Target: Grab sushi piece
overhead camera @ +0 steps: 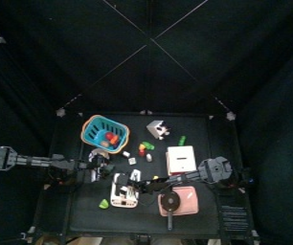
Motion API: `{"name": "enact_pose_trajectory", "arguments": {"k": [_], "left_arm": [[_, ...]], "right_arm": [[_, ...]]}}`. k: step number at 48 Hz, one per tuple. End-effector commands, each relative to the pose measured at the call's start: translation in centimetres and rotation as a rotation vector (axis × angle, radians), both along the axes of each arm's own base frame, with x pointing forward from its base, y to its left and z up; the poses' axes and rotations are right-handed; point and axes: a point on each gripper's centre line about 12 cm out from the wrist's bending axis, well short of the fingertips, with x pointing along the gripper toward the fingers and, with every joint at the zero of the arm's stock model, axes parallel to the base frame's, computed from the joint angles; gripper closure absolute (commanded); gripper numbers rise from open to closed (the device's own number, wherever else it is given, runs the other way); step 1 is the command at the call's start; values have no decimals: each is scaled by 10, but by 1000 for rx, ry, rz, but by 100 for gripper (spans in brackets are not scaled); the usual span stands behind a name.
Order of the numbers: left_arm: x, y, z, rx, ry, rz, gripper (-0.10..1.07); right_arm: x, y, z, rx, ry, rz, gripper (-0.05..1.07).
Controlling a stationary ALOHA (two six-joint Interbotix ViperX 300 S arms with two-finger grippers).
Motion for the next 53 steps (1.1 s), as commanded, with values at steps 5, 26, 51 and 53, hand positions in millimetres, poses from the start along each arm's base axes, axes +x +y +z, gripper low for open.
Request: {"name": "enact_pose_trajectory", "arguments": {"k": [5,26,51,53], "left_arm": [[4,0,5,0,-15,0,5],[4,0,6,0,-18,0,5],[4,0,6,0,-18,0,5],[4,0,5,0,-17,0,5]], "right_arm": [[2,-1,17,11,-39,-1,-1],[4,-3,3,15,-13,-9,-1],[2,-4,-11,10,17,-11,-1],[2,-4,-11,12,16,-11,-1]]}}
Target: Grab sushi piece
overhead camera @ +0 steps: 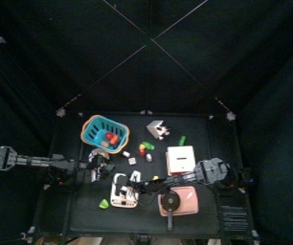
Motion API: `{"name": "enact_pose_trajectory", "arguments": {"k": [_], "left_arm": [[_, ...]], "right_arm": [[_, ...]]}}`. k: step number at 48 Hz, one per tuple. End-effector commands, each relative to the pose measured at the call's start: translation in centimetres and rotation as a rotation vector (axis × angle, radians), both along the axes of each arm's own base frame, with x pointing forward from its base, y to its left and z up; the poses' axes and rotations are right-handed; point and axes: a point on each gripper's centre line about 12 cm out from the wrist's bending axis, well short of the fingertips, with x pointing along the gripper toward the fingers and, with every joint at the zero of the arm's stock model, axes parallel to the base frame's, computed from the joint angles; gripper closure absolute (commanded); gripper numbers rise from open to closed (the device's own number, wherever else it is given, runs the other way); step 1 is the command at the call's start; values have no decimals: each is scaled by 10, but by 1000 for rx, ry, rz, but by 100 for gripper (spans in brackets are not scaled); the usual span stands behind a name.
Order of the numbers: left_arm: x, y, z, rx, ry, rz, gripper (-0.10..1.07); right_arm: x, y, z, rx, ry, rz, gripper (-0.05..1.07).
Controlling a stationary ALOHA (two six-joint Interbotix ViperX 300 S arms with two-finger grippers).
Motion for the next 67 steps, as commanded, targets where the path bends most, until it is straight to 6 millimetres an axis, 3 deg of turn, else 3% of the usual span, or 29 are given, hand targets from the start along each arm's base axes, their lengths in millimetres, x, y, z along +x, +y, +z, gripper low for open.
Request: {"name": "enact_pose_trajectory", "arguments": {"k": [1,10,31,40,48,67], "left_arm": [[3,0,5,0,-15,0,5],[3,0,5,0,-15,0,5],[3,0,5,0,-15,0,5],[3,0,4,0,-14,0,5],[3,0,5,0,-15,0,5],[3,0,5,-2,-15,1,5]], "right_arm": [[1,-1,12,4,-25,0,-1],[1,-2,12,3,-24,-2,4],[-1,-11,10,13,-12,-27,38],[-1,-16,19,6,-25,-38,48],[-3,-20,34,-4,-46,-43,50],[-5,-33,44,-4,-60,-71,50]]}}
